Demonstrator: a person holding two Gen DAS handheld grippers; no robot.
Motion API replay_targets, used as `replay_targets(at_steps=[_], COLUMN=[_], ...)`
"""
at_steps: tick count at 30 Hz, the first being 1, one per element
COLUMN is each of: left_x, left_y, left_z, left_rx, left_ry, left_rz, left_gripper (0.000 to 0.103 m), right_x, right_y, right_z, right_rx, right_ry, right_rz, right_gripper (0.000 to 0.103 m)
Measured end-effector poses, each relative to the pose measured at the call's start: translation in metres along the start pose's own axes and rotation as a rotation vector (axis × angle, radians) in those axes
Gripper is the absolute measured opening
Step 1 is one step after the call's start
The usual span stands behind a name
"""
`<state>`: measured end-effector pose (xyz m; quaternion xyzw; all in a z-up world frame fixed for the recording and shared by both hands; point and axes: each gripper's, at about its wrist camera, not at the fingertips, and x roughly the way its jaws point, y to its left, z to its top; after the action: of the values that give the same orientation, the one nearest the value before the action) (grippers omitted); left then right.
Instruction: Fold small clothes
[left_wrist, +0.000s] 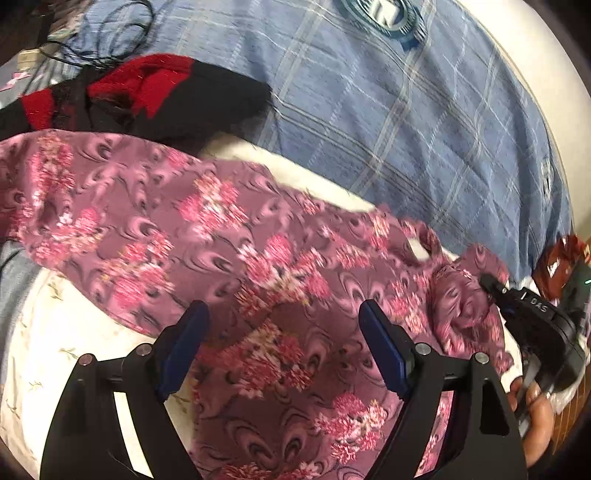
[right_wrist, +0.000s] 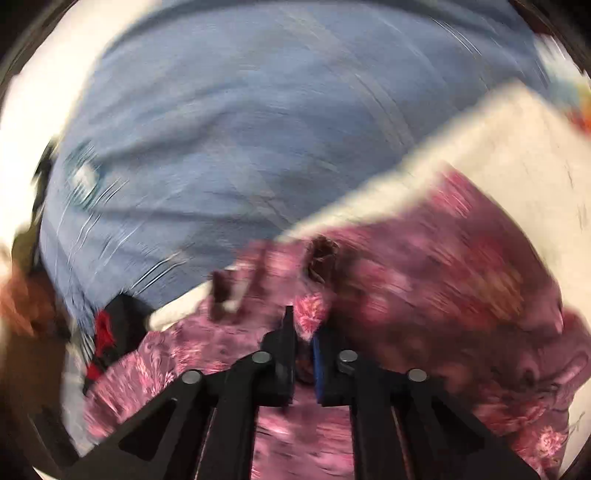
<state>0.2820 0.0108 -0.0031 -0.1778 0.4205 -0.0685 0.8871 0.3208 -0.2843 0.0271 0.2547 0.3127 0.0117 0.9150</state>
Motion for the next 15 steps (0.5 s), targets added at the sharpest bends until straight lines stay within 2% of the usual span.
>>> replay_targets(at_steps=[3, 8, 11, 15], left_x=[-0.006, -0.018, -0.024, -0.021], left_y=[0.009, 0.032, 0.045, 0.055], left_z=[0.005, 0.014, 0.019, 0.021], left_rx=[-0.021, -0.086, -0.128, -0.169], left_ry=[-0.03, -0.08, -0.108, -0.098], left_rz=[0.029, 0.076, 0.098, 0.086], left_gripper=[0.083, 0.083, 0.083, 0.083], right_x=[0.009, 0.043, 0.058, 0.083], right_y=[0.068, 0.135, 0.15, 0.154], right_z=[-0.007, -0.035, -0.049, -0.081], right_rx=[-0.171, -0.275, -0.284, -0.255], right_ry=[0.009, 0.068, 0.117, 0.29], right_rz=[0.043, 0.094, 0.11, 0.106], right_gripper=[0.007, 0.007, 0.01, 0.02])
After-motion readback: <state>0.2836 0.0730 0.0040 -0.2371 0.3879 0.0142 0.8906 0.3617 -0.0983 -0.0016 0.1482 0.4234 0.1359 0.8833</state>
